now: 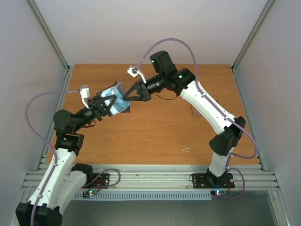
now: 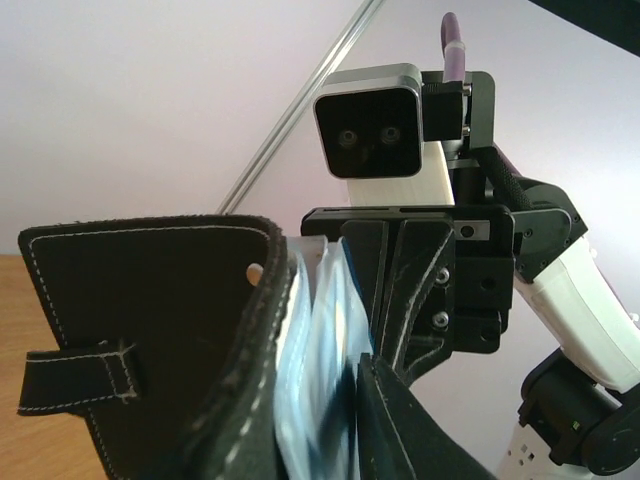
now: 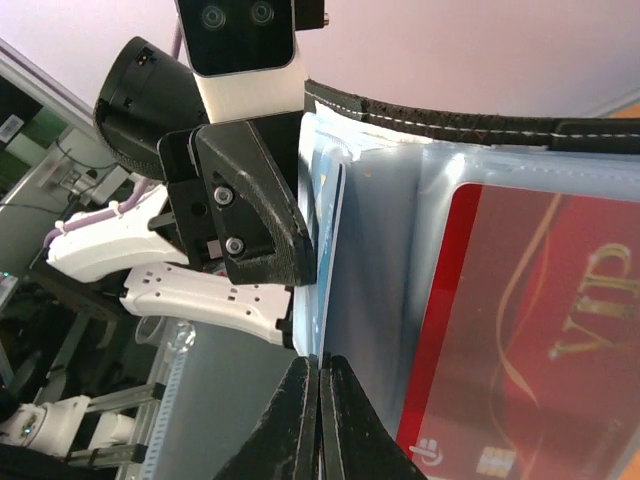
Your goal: Take the credit cards out of the card holder
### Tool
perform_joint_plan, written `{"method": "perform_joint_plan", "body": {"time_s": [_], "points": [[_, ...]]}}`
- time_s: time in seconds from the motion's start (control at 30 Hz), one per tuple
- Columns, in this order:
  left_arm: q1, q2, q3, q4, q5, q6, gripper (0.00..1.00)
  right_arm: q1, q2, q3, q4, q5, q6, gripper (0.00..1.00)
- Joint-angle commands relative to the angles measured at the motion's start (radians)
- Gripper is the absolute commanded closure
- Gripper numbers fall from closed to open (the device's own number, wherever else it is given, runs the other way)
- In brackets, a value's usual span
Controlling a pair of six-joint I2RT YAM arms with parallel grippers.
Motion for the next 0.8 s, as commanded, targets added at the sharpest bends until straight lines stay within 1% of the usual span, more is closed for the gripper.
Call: {"method": "perform_joint_plan", "body": {"time_s": [0.0,0.07,0.13,0.17,0.23,0.33,0.43,0.5,0.63,0.77], "points": [[-0.003,-0.008,-0.017,0.036,0.008,0.009,0.75,-0.025,-0.065,0.013,-0.053,-0.021,-0.059,0.99],[-0.003,-0.01,-0.013,0.043,0.021,0.011,0.71,-0.04,-0.065,0.024,-0.085,-0.015,-0.073,0.99],[-0.003,-0.007,-0.014,0.045,0.027,0.013,0.71,-0.047,-0.058,0.05,-0.132,-0.005,-0.098,0.99],[-0.002,-0.006,-0.014,0.046,0.03,0.015,0.73,-0.047,-0.049,0.066,-0.162,-0.002,-0.114,0.99],[-0.003,-0.003,-0.011,0.048,0.039,0.019,0.79,-0.047,-0.039,0.088,-0.193,-0.01,-0.128,0.99],[-0.003,0.002,-0.009,0.048,0.051,0.031,0.99,-0.046,-0.026,0.098,-0.207,-0.024,-0.13,0.99],[-0.003,-0.001,-0.007,0.043,0.041,0.046,1.0,-0.047,-0.029,0.085,-0.191,-0.043,-0.122,0.85],[-0.003,-0.003,-0.005,0.041,0.021,0.05,1.0,-0.047,-0.037,0.06,-0.172,-0.061,-0.116,0.8],[0.001,-0.003,0.001,0.053,-0.005,0.06,1.0,-0.047,-0.056,0.002,-0.147,-0.064,-0.103,0.78],[0.003,0.0,0.004,0.061,-0.001,0.051,1.0,-0.049,-0.088,-0.069,-0.107,-0.064,-0.093,0.82]]}}
